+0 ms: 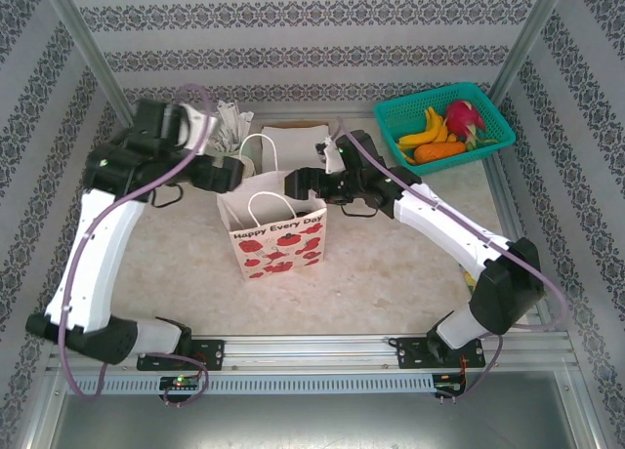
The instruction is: Pack the takeout coffee
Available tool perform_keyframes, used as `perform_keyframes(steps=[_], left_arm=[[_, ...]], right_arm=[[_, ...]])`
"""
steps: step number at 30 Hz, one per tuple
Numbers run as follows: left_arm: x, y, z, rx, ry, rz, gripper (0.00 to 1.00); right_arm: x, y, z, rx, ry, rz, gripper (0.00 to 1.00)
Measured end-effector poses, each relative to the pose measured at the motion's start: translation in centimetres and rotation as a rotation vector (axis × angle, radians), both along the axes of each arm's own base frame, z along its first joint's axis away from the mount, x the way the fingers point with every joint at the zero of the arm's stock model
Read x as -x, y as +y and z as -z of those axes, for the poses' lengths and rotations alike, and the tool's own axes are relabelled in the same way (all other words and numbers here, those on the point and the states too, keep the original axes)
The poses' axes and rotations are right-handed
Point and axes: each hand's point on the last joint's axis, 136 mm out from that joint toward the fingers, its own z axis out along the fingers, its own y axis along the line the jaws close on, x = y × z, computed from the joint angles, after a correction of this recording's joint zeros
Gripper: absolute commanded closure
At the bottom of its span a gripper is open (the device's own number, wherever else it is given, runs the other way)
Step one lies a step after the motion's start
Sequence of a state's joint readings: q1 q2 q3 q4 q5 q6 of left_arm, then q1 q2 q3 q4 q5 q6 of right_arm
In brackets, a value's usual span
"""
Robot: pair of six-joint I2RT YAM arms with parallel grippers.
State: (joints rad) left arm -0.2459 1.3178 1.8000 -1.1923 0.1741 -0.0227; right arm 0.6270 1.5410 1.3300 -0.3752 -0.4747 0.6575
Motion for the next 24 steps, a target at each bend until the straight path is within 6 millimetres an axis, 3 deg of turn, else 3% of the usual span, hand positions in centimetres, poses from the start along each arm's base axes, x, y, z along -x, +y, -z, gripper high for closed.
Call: perform_keyframes(steps=[4, 10, 17, 21, 24], left_arm=[[-0.7, 4.3, 0.1, 0.017, -0.048, -0.231, 0.01], [-1.7, 11.0, 4.3, 0.016, 0.000, -0.584, 0.00], [-0.3, 15.6, 9.1, 0.020, 0.062, -0.857, 0.01], [0.6, 17.0, 12.5, 0.029, 0.114, -0.974, 0.01], [1.4, 17.2, 15.2, 0.051, 0.152, -1.035, 0.01]], right_arm=[[-0.2, 0.5, -0.1, -0.003, -0.001, -0.006, 0.02], [-1.1, -1.4, -1.0, 0.021, -0.052, 0.040, 0.02], [-4.0, -8.3, -4.2, 0.068, -0.189, 0.254, 0.02], [-5.7, -12.0, -3.3, 0.138, -0.208, 0.381, 0.02], [-6.6, -13.5, -1.8, 0.183, -0.185, 0.416, 0.03]])
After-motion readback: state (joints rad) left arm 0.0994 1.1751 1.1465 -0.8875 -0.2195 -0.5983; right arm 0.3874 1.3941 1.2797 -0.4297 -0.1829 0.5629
